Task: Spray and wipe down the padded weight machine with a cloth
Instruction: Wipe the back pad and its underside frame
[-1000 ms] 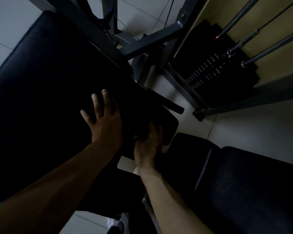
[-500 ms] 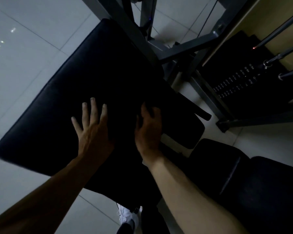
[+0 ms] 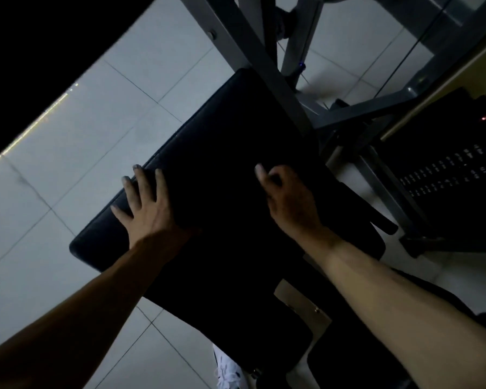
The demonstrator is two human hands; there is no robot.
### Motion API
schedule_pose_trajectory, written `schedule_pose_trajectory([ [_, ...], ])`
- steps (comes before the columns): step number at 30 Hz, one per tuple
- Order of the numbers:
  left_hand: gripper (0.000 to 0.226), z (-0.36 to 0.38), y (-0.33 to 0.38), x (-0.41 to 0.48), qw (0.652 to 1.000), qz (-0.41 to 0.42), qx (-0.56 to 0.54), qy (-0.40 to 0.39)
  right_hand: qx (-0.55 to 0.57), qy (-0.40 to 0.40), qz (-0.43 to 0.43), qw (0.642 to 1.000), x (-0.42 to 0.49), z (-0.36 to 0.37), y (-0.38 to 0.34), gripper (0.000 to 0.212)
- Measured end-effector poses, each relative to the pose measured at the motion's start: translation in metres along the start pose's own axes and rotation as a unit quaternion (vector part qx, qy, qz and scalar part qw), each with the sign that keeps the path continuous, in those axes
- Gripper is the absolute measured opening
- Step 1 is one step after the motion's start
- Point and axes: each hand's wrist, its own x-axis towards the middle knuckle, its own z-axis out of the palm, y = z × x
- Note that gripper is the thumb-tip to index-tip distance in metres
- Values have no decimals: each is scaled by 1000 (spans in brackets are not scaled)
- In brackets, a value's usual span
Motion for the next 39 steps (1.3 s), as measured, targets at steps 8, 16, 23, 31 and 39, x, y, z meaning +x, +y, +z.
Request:
schedule_pose_trajectory([
  [8, 149, 3, -3, 3, 1000, -12, 15, 4, 52, 94, 206, 973, 50, 22, -49, 52],
  [16, 141, -9, -35, -12, 999, -7, 35, 11, 73, -153, -87, 982, 26, 15, -99, 31],
  [23, 146, -4, -41, -15, 998, -64, -1, 11, 71, 104, 245, 961, 118, 4, -43, 43],
  [31, 141, 0, -43, -15, 996, -79, -12, 41, 67, -62, -132, 987, 75, 49, -165, 44],
  [39, 146, 2, -51, -16, 997, -58, -21, 56, 74, 89, 196, 974, 173, 11, -80, 41],
])
